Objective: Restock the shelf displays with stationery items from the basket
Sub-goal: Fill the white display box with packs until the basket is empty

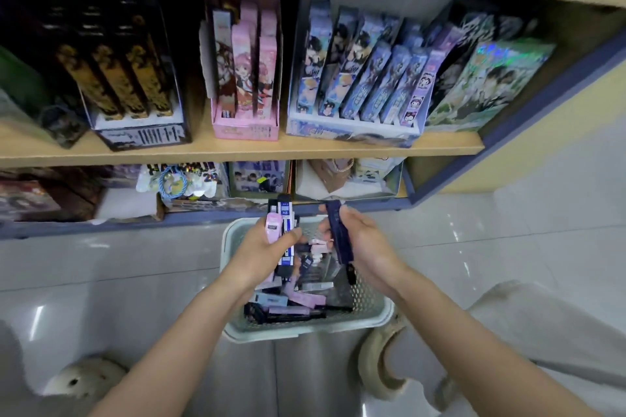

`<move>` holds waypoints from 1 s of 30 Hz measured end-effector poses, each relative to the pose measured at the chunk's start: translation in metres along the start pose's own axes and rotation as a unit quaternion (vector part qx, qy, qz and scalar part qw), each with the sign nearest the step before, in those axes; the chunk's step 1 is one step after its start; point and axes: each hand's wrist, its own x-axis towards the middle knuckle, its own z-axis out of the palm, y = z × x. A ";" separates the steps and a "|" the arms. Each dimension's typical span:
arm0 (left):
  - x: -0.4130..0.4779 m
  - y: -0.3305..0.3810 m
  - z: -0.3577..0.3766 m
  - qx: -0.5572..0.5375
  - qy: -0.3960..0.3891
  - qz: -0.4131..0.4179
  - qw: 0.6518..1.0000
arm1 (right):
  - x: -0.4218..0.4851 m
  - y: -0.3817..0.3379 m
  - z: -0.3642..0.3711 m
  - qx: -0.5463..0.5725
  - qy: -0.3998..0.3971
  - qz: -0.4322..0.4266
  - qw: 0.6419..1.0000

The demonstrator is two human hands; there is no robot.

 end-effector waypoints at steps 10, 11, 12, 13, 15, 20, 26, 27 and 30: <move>-0.054 0.082 -0.033 0.033 0.004 0.077 0.996 | -0.058 -0.089 0.020 -0.122 -0.059 -0.112 0.984; -0.058 0.091 -0.039 0.042 0.001 0.081 0.996 | -0.066 -0.103 0.024 -0.143 -0.073 -0.128 0.979; -0.062 0.099 -0.045 0.050 0.003 0.080 0.996 | -0.072 -0.116 0.028 -0.169 -0.083 -0.146 0.971; -0.068 0.108 -0.050 0.049 0.002 0.081 0.995 | -0.078 -0.131 0.033 -0.203 -0.086 -0.169 0.961; -0.077 0.124 -0.062 0.054 -0.003 0.099 0.994 | -0.089 -0.158 0.044 -0.270 -0.073 -0.223 0.934; -0.096 0.155 -0.090 0.049 -0.002 0.144 0.988 | -0.110 -0.226 0.080 -0.321 -0.005 -0.384 0.865; -0.102 0.168 -0.116 0.003 0.003 0.145 0.989 | -0.102 -0.293 0.133 -0.213 0.054 -0.518 0.826; -0.101 0.168 -0.118 -0.005 0.003 0.145 0.989 | -0.098 -0.303 0.141 -0.197 0.064 -0.537 0.818; -0.099 0.169 -0.122 -0.032 0.000 0.137 0.990 | -0.080 -0.328 0.161 -0.168 0.095 -0.590 0.784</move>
